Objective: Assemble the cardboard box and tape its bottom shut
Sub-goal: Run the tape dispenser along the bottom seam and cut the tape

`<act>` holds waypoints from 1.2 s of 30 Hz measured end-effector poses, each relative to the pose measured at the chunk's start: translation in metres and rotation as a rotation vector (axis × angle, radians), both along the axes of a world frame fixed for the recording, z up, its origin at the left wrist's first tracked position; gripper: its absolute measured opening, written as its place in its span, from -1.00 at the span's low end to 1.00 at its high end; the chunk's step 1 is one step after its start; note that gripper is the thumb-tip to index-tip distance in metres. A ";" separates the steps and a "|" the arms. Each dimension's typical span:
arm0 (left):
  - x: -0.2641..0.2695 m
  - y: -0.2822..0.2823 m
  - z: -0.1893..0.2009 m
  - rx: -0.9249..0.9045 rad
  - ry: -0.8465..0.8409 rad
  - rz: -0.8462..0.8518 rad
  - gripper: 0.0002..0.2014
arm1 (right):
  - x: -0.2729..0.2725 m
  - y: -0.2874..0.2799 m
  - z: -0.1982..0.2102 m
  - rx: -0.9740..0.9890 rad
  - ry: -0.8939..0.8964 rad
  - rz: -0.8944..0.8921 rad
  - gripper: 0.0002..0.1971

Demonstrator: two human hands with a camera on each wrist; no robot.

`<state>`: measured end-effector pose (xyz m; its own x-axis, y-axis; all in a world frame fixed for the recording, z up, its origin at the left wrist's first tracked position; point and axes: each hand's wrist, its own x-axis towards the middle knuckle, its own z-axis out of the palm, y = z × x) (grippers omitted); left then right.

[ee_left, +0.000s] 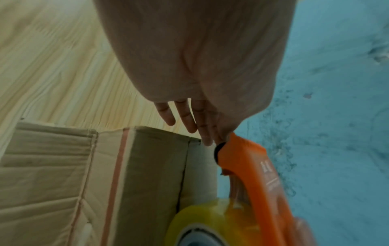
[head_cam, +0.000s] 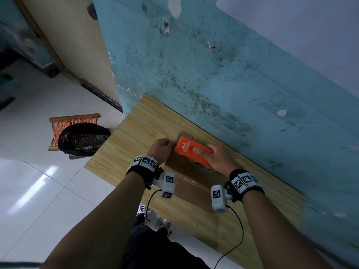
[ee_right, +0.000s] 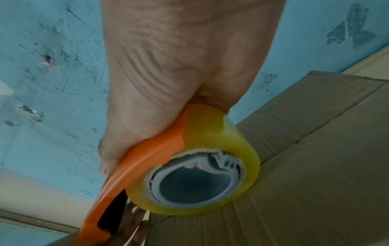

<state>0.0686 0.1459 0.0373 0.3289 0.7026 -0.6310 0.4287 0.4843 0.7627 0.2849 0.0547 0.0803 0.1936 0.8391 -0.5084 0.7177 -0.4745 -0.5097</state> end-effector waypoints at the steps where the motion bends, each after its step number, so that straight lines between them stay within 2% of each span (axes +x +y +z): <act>1: 0.001 0.000 0.001 0.005 0.013 -0.023 -0.70 | 0.001 0.000 0.000 0.000 0.001 0.002 -0.37; 6: -0.002 0.003 -0.001 -0.005 0.025 -0.064 -0.62 | 0.003 -0.001 -0.001 0.014 0.021 -0.004 -0.35; 9: -0.002 0.005 -0.002 0.012 0.040 -0.084 -0.77 | 0.002 -0.001 0.000 0.004 0.016 -0.003 -0.33; 12: -0.002 0.006 -0.004 -0.013 0.031 -0.067 -0.83 | 0.000 0.000 0.002 -0.009 0.021 -0.004 -0.34; 17: -0.003 0.012 -0.013 -0.069 -0.065 0.118 -0.91 | -0.007 0.002 0.006 -0.005 0.037 -0.025 -0.39; 22: -0.008 0.018 -0.013 -0.124 -0.087 0.194 -0.89 | -0.013 0.007 0.006 0.008 0.030 -0.016 -0.36; 26: -0.011 0.020 -0.020 -0.240 -0.200 0.328 -0.91 | -0.014 0.007 0.005 0.007 0.012 -0.032 -0.35; 31: -0.015 0.021 -0.030 -0.310 -0.231 0.410 -0.94 | -0.020 0.011 0.007 0.000 0.013 -0.023 -0.37; 33: -0.015 0.019 -0.037 -0.322 -0.194 0.392 -0.90 | -0.023 0.012 0.008 0.000 0.028 -0.034 -0.40; 36: -0.012 0.014 -0.051 -0.269 -0.051 0.308 -0.91 | -0.033 0.016 0.008 0.007 0.020 -0.039 -0.46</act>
